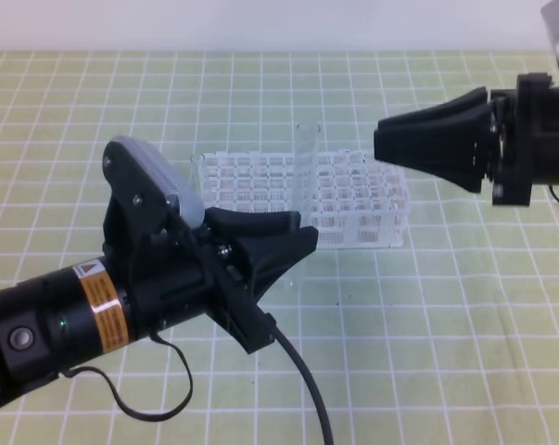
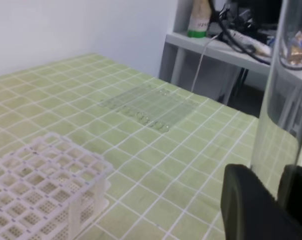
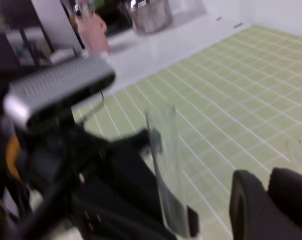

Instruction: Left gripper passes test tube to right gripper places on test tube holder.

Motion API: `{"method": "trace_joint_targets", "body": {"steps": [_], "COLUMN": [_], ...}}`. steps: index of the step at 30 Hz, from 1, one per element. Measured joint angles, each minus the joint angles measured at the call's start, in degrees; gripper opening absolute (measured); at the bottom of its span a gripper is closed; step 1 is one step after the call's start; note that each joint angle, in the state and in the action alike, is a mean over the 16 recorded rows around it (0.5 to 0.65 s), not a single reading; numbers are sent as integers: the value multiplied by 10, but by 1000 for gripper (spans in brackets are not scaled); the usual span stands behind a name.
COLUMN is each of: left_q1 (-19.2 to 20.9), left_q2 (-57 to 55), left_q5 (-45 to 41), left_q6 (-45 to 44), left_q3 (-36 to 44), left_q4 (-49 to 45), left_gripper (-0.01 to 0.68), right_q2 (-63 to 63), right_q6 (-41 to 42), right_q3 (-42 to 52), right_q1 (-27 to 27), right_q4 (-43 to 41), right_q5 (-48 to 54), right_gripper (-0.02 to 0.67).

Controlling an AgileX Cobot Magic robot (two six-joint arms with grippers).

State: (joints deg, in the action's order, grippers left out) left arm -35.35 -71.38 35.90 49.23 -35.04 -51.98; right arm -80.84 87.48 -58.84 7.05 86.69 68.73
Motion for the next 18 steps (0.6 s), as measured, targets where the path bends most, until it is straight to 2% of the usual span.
{"method": "trace_joint_targets", "body": {"steps": [6, 18], "left_q1": [0, 8], "left_q2": [0, -1], "left_q5": [-4, 19], "left_q6": [-3, -28], "left_q3": [0, -1], "left_q4": [-3, 24], "left_gripper": [42, 55], "right_q2": [1, 2], "right_q6": [5, 58], "right_q3": [0, 0], "right_q1": [7, 19], "right_q4": [23, 54], "right_q5": [0, -5], "right_gripper": [126, 400]}}
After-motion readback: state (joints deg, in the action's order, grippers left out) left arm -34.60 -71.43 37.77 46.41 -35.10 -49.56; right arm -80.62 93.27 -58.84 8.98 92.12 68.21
